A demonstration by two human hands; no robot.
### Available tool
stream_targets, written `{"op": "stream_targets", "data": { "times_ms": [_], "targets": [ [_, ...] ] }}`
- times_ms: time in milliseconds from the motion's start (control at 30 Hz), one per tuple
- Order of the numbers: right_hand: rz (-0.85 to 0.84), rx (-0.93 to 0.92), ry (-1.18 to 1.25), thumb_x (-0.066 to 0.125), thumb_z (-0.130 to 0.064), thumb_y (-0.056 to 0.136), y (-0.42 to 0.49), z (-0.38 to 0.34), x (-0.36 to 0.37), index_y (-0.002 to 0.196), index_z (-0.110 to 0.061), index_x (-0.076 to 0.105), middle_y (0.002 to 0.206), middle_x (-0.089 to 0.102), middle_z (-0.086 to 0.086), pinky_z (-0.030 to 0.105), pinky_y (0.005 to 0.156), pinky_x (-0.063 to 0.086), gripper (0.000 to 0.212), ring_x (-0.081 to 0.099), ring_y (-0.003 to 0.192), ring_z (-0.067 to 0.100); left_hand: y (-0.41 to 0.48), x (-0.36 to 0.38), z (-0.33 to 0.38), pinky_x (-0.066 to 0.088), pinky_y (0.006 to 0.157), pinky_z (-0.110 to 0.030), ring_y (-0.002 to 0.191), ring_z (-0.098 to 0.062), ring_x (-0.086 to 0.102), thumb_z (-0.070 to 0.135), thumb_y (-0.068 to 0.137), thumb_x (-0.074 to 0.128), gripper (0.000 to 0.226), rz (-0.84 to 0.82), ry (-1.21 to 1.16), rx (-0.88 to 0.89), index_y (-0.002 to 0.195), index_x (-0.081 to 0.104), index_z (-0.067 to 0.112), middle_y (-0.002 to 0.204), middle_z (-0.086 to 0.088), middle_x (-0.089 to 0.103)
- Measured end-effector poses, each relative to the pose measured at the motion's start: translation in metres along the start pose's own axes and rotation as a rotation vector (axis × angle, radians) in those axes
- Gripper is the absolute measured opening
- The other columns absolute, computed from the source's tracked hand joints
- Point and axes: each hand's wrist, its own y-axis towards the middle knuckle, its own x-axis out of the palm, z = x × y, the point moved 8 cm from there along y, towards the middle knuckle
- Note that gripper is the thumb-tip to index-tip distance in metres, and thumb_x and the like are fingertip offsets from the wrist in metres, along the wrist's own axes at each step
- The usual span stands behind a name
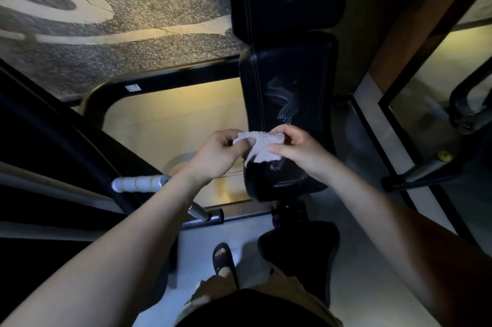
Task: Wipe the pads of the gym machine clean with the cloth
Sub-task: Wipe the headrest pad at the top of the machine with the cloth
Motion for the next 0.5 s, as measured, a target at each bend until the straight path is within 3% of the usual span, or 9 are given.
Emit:
{"op": "stream_targets", "data": {
  "times_ms": [167, 267, 400, 500],
  "targets": [
    [-0.025, 0.008, 0.232, 0.065, 0.003, 0.093, 0.018, -0.024, 0.001, 0.114, -0.007, 0.060, 0.110, 0.070, 0.016, 0.048, 0.097, 0.054, 0.024, 0.068, 0.106, 0.034, 0.018, -0.018, 0.026, 0.046, 0.062, -0.024, 0.062, -0.010, 0.054, 0.030, 0.096, 0.066, 0.026, 0.113, -0.073, 0.012, 0.084, 0.068, 0.007, 0.068, -0.001, 0.064],
    [0.094, -0.065, 0.322, 0.060, 0.003, 0.095, 0.027, -0.055, -0.018, 0.121, -0.001, 0.062, 0.119, 0.069, 0.025, 0.052, 0.102, 0.051, 0.026, 0.066, 0.114, 0.041, 0.036, -0.038, 0.052, 0.054, 0.073, -0.036, 0.071, -0.015, 0.062, 0.031, 0.094, 0.069, 0.020, 0.192, -0.091, 0.015, 0.092, 0.070, 0.010, 0.082, -0.009, 0.073],
    [0.178, -0.155, 0.331, 0.063, -0.010, 0.096, 0.035, -0.105, -0.053, 0.114, -0.012, 0.067, 0.118, 0.071, 0.016, 0.049, 0.103, 0.052, 0.019, 0.068, 0.112, 0.031, 0.061, -0.069, 0.096, 0.051, 0.072, -0.034, 0.070, -0.013, 0.062, 0.024, 0.097, 0.059, 0.014, 0.288, -0.084, 0.050, 0.089, 0.067, 0.015, 0.079, -0.001, 0.073],
    [0.220, -0.192, 0.276, 0.068, -0.022, 0.083, 0.046, -0.131, -0.075, 0.090, -0.027, 0.068, 0.105, 0.071, 0.008, 0.054, 0.100, 0.052, 0.009, 0.069, 0.105, 0.030, 0.079, -0.092, 0.121, 0.056, 0.076, -0.043, 0.074, -0.023, 0.067, 0.028, 0.095, 0.059, 0.017, 0.369, -0.020, 0.074, 0.092, 0.064, 0.013, 0.082, -0.006, 0.072]
  ]
}}
